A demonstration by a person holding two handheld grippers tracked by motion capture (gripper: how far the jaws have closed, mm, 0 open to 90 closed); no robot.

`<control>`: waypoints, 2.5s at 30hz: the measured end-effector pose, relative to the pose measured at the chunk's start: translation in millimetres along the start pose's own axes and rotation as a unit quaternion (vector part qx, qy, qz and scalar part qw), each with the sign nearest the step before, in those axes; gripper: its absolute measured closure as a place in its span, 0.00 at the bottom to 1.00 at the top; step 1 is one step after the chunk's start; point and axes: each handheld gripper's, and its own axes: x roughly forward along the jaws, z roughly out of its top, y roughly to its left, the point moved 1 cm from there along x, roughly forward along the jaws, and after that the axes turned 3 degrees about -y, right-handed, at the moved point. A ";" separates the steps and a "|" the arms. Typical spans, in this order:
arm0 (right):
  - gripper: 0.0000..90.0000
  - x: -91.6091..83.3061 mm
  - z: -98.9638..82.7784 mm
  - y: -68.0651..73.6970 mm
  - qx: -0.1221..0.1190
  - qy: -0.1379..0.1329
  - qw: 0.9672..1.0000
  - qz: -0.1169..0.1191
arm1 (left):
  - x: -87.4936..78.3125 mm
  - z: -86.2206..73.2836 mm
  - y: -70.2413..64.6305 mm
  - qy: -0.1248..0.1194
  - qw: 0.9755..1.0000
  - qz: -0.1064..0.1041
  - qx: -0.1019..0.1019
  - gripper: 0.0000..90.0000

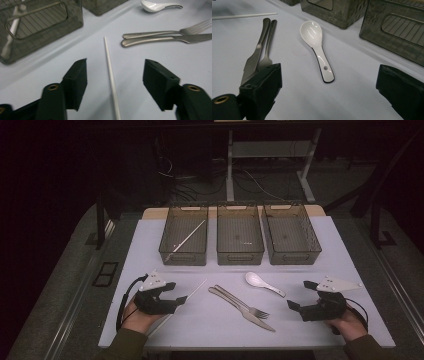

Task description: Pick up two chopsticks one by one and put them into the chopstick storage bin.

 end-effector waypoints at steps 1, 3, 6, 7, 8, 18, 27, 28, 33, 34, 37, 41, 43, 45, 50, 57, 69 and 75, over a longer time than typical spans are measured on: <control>0.07 -0.1 0.0 -0.1 0.000 0.000 1.000 0.000 | -1.5 -1.9 -0.3 0.004 1.000 -0.001 0.004 0.46; 0.07 -0.2 0.0 -0.4 -0.001 0.000 1.000 -0.001 | -2.5 -6.1 -1.8 0.007 1.000 -0.003 -0.003 0.53; 0.07 -0.3 0.0 -0.4 -0.001 0.000 1.000 -0.002 | -1.6 -12.8 -1.6 0.021 1.000 -0.007 -0.010 0.61; 0.07 -0.3 0.0 -0.3 -0.001 0.000 1.000 -0.002 | -0.5 -14.3 -2.1 0.024 1.000 -0.007 -0.019 0.63; 0.07 -0.3 0.0 -0.3 -0.001 0.000 1.000 -0.002 | 0.3 -15.8 -1.1 0.034 0.999 -0.009 -0.016 0.66; 0.07 -0.3 0.0 0.1 -0.002 0.000 1.000 -0.002 | 8.6 -21.6 1.0 0.085 0.996 -0.018 -0.013 0.81; 0.07 -0.4 0.1 0.3 -0.002 0.000 1.000 -0.002 | 13.4 -23.5 -0.5 0.111 0.994 -0.006 -0.002 0.88; 0.07 -0.3 0.1 0.2 -0.002 0.000 1.000 -0.002 | 13.8 -23.6 -0.8 0.111 0.994 -0.005 -0.002 0.89; 0.07 -0.1 0.0 0.3 -0.003 0.000 1.000 -0.002 | 14.7 -22.6 -2.0 0.119 0.993 0.004 -0.005 0.91; 0.07 -0.1 0.0 0.3 -0.004 0.000 1.000 -0.002 | 14.9 -22.3 -2.2 0.120 0.993 0.005 -0.004 0.92; 0.07 -0.4 0.2 0.5 -0.004 -0.001 1.000 -0.002 | 15.1 -21.2 -2.4 0.125 0.992 0.007 -0.005 0.93; 0.07 -0.3 0.1 0.7 -0.004 0.000 1.000 -0.002 | 15.4 -19.7 -3.1 0.129 0.992 0.011 -0.006 0.94; 0.07 -0.3 0.2 0.5 -0.005 -0.001 1.000 -0.001 | 15.5 -19.2 -3.7 0.130 0.991 0.013 -0.005 0.94; 0.07 -0.3 0.2 0.4 -0.005 -0.001 1.000 -0.001 | 15.3 -18.7 -3.4 0.130 0.991 0.012 -0.004 0.94; 0.07 -0.5 0.2 0.3 -0.004 -0.001 1.000 -0.002 | 12.6 -16.6 -2.8 0.116 0.993 0.009 -0.007 0.94; 0.07 -0.4 0.2 0.5 -0.003 0.000 1.000 -0.002 | 5.8 -13.0 -0.3 0.085 0.996 0.003 -0.025 0.94; 0.07 -0.2 0.2 0.3 -0.002 0.000 1.000 -0.001 | -4.3 -2.5 -0.1 0.045 0.998 -0.008 -0.038 0.94; 0.07 -0.2 0.2 0.1 -0.002 0.000 1.000 -0.002 | -9.8 7.5 -1.9 0.016 0.999 -0.010 -0.040 0.94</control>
